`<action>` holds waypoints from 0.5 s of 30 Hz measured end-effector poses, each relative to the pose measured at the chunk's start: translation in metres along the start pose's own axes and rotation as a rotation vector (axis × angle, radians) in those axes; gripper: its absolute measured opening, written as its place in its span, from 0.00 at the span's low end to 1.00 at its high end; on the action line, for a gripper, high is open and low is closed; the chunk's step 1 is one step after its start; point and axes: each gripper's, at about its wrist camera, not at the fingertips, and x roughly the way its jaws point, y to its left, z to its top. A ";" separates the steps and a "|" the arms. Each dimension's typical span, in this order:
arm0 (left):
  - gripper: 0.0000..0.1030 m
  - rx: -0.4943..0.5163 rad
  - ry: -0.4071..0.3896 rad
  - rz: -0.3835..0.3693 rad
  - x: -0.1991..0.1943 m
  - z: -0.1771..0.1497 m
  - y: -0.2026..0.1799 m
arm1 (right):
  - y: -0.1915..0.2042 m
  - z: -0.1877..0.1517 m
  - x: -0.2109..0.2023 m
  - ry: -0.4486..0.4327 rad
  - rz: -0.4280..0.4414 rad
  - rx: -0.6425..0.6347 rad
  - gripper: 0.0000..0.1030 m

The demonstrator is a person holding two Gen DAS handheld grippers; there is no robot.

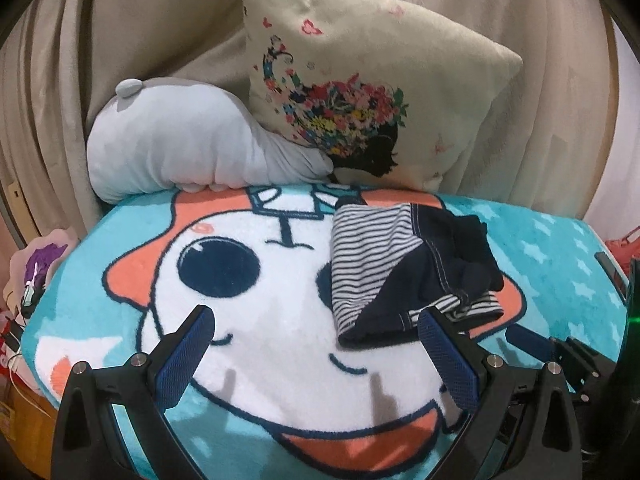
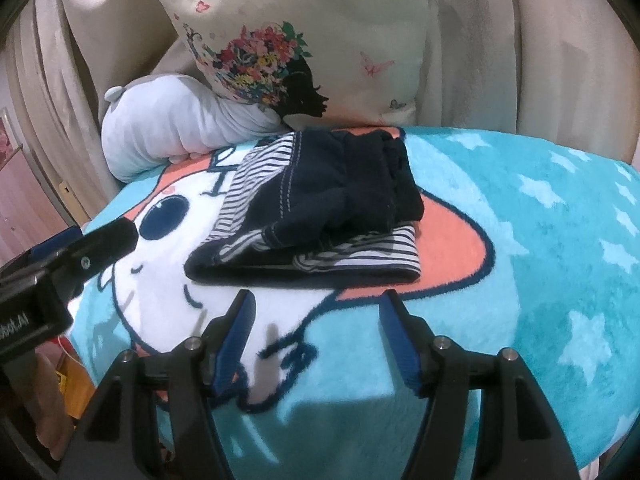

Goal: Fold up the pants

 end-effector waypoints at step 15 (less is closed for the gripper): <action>0.99 0.005 0.075 -0.027 0.023 -0.006 0.001 | -0.002 -0.001 0.016 0.033 -0.074 -0.010 0.63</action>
